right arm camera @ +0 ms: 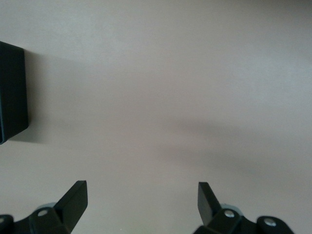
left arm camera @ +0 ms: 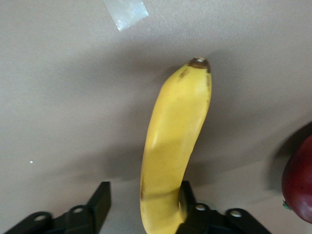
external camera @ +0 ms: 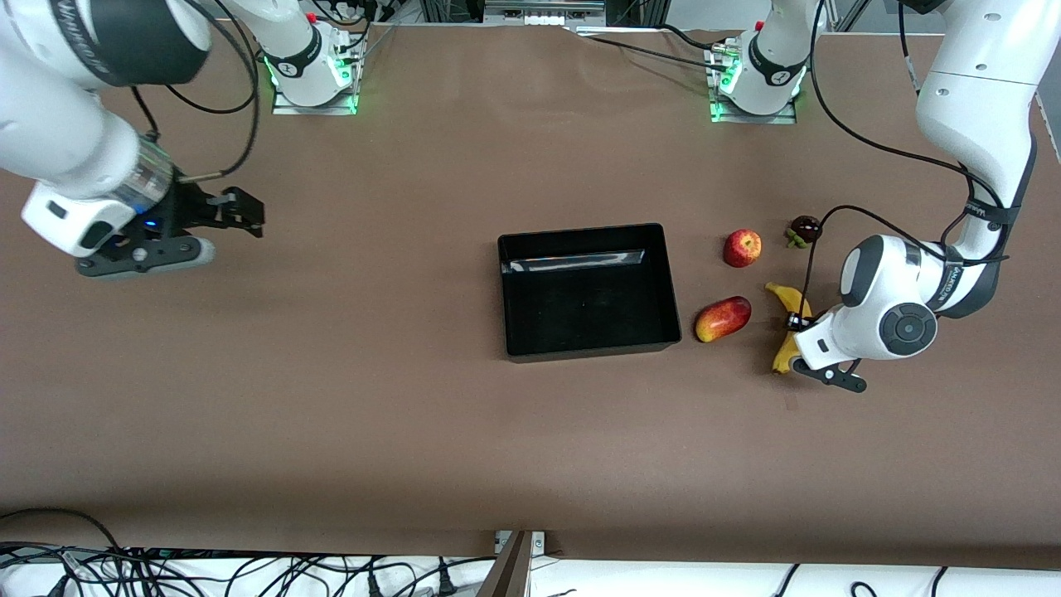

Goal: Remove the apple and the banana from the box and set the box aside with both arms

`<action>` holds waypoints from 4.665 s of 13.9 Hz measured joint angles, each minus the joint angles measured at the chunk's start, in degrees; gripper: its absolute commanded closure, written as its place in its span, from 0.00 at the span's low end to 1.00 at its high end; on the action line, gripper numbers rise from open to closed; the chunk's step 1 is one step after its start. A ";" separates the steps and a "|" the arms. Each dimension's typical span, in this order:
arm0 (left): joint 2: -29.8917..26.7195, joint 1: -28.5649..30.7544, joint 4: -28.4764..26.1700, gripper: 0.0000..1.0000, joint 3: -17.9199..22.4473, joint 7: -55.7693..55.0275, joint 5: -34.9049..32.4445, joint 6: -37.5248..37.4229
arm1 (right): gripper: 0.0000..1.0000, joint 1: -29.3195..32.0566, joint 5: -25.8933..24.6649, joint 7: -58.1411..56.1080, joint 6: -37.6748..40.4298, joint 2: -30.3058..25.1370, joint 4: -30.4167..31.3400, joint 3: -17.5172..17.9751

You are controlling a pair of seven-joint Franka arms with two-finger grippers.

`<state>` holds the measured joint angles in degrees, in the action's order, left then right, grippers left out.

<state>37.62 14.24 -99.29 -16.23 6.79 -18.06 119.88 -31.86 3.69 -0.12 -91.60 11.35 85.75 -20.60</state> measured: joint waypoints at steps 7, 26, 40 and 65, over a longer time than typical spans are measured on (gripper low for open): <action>-10.84 0.02 6.83 0.00 -3.61 0.00 0.00 -19.26 | 0.00 -7.51 8.78 8.94 -12.85 11.37 1.13 0.35; -38.35 -13.33 1.05 0.00 16.66 -2.79 16.73 -25.76 | 0.64 -23.28 13.76 24.31 -36.29 29.63 0.50 0.47; -39.63 -13.58 0.26 0.00 15.53 -2.88 16.91 -25.89 | 1.00 -19.34 13.87 22.84 -30.78 28.53 -0.62 -2.79; -38.70 -14.49 5.11 0.00 13.51 -2.89 16.91 -30.09 | 0.49 -2.96 14.95 -23.26 -47.75 7.59 41.46 -18.91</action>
<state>-1.08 -0.25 -94.18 -2.72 3.90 -1.15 89.79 -34.82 18.65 -23.38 -139.34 18.94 127.20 -39.52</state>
